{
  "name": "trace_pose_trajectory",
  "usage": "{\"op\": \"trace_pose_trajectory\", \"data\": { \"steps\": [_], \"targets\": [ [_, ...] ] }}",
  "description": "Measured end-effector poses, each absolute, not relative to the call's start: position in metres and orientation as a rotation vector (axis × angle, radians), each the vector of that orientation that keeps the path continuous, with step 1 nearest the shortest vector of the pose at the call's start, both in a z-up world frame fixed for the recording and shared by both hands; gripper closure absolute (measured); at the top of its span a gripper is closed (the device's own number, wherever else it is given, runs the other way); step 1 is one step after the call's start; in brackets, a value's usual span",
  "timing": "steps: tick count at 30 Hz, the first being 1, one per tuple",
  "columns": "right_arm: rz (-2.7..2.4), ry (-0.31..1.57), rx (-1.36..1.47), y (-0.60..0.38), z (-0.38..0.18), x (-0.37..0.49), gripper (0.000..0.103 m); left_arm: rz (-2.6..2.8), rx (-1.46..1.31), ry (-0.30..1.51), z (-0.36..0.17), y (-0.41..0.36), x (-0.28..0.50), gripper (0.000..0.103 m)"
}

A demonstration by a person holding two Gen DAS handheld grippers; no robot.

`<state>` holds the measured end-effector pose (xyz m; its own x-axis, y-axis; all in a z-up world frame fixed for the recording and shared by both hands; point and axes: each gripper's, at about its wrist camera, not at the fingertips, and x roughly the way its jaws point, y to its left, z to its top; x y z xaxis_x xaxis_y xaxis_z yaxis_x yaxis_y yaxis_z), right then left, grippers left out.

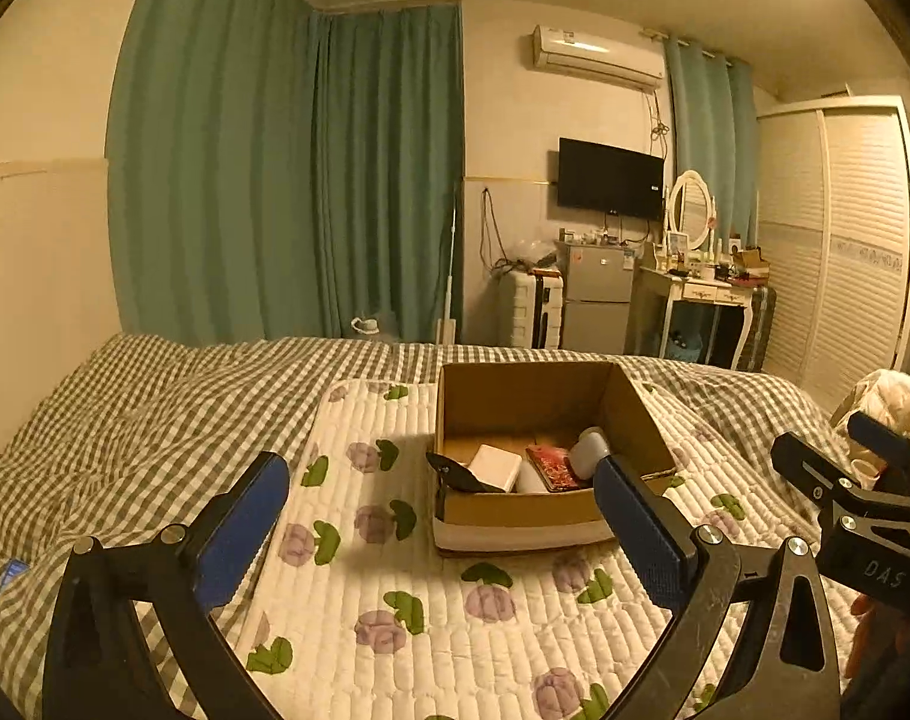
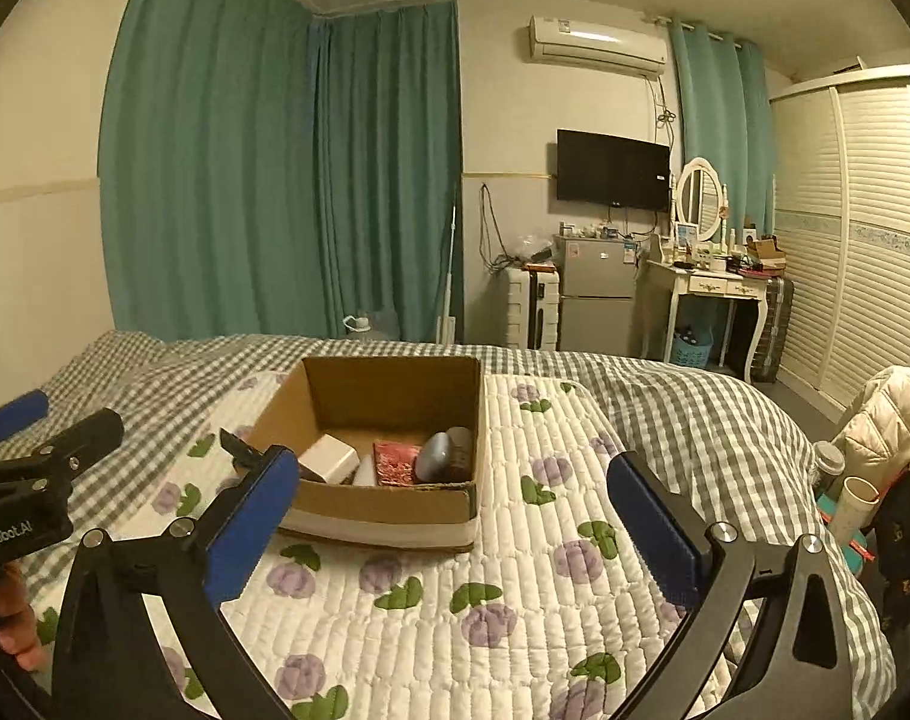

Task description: Organize rigid objects

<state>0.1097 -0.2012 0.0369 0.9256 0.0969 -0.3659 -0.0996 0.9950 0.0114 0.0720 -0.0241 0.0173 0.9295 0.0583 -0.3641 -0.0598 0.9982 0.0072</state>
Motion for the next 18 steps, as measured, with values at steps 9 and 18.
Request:
{"op": "trace_pose_trajectory", "data": {
  "steps": [9, 18],
  "targets": [
    [0.094, 0.384, -0.025, -0.197, 0.031, 0.112, 0.000, 0.042, 0.005, 0.411, 0.006, -0.027, 0.079, 0.000],
    [0.081, 0.388, -0.027, -0.198, 0.031, 0.111, 0.000, 0.033, -0.014, 0.412, 0.005, -0.024, 0.078, 0.000]
  ]
}}
